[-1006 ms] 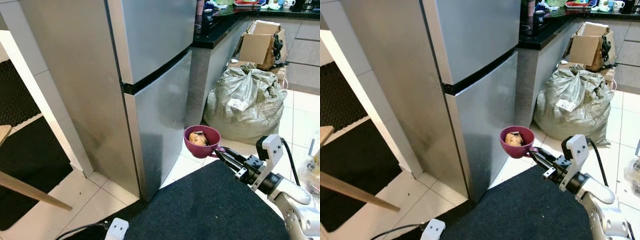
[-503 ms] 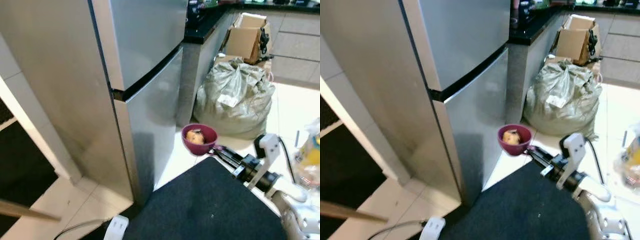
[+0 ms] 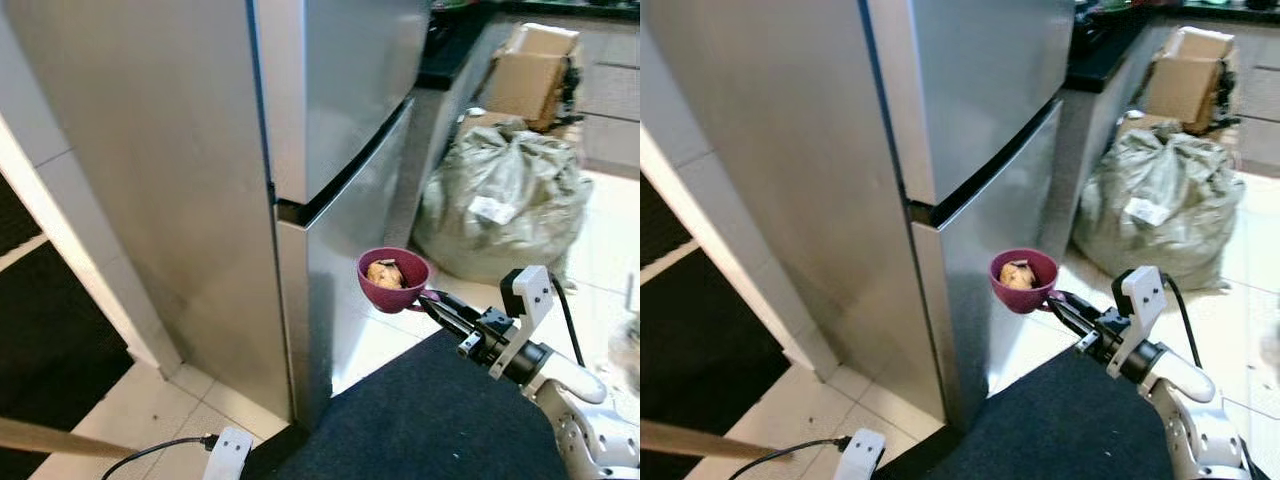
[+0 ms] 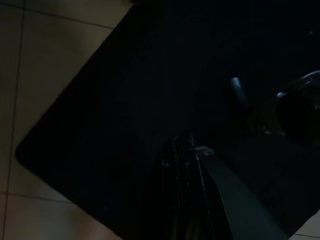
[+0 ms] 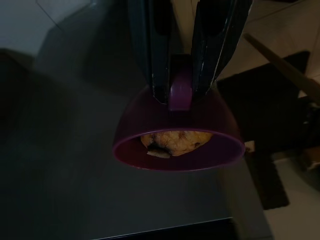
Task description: Restocking fridge
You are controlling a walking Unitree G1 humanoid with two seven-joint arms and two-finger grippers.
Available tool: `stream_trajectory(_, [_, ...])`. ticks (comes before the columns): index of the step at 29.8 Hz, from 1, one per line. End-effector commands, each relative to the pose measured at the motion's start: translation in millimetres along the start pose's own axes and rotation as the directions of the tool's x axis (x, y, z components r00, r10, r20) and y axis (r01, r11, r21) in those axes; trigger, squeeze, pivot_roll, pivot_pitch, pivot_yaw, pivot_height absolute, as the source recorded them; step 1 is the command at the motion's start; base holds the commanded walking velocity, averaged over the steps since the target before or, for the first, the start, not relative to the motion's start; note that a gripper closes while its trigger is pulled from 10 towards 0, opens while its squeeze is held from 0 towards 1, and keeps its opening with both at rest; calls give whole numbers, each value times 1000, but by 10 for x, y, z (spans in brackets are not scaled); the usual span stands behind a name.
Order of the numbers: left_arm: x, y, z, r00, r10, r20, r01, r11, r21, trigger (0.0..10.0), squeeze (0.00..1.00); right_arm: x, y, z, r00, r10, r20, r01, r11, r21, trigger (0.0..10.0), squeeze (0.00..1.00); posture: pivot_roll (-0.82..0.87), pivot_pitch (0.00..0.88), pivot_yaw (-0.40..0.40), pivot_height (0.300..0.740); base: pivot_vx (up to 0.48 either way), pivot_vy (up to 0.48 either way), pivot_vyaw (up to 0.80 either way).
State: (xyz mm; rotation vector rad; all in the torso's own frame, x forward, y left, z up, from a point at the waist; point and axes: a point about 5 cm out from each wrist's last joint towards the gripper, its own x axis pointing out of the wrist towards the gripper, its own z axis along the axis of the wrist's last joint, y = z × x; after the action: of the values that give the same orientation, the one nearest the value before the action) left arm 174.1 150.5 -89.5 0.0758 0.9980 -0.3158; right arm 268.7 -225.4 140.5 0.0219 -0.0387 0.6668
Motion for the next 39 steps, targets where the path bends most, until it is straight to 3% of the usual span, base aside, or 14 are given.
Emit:
stream_trajectory(1, [-10, 5, -53, 1000, -2, -24, 3, 1000, 21, 10000, 0, -6, -7, 55, 999, 0, 34, 1, 1000, -14, 10000, 0, -190, 0, 64, 740, 0, -472, 0])
stream_trajectory(11, [-7, 6, -42, 1000, 3, -23, -3, 1000, 26, 10000, 0, 5, -6, 58, 1000, 9, 29, -9, 1000, -18, 10000, 0, -190, 0, 60, 740, 0, -463, 0])
stream_trajectory(26, [-12, 33, -49, 999, 30, -25, -29, 999, 26, 10000, 0, 17, 1, 54, 1000, 19, 21, -19, 1000, -21, 10000, 0, -189, 0, 57, 740, 0, 0, 0])
stream_trajectory(39, [-13, 60, -14, 998, 55, 1, -55, 998, 1, 10000, 0, 40, -3, 71, 999, 28, 26, -27, 999, -25, 10000, 0, -185, 0, 57, 740, 0, -419, 0])
